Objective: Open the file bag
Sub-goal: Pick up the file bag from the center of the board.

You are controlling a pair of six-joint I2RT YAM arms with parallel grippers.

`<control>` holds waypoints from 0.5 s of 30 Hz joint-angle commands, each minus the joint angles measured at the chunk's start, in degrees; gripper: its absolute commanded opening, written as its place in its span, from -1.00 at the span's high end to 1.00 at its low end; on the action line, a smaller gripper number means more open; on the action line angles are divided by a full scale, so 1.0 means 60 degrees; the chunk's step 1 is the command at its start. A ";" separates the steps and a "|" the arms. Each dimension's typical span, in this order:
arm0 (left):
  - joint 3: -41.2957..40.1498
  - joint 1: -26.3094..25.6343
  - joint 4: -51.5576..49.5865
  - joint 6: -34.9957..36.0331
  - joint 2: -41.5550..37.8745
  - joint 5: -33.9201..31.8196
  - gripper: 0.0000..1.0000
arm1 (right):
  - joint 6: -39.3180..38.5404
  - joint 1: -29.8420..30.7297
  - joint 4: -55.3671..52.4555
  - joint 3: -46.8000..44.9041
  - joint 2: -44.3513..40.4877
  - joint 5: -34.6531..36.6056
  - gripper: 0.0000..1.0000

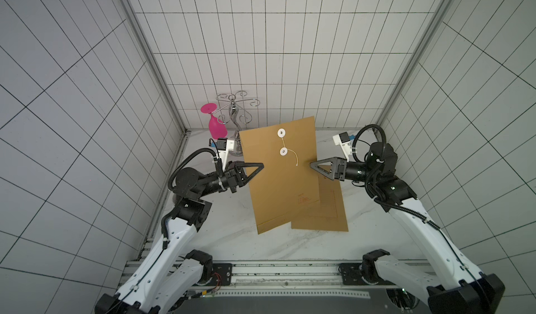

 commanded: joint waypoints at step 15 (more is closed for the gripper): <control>0.0441 -0.0028 0.1925 -0.1177 0.0407 0.1117 1.00 | 0.3158 -0.0362 0.4680 -0.1290 -0.0550 -0.1618 0.34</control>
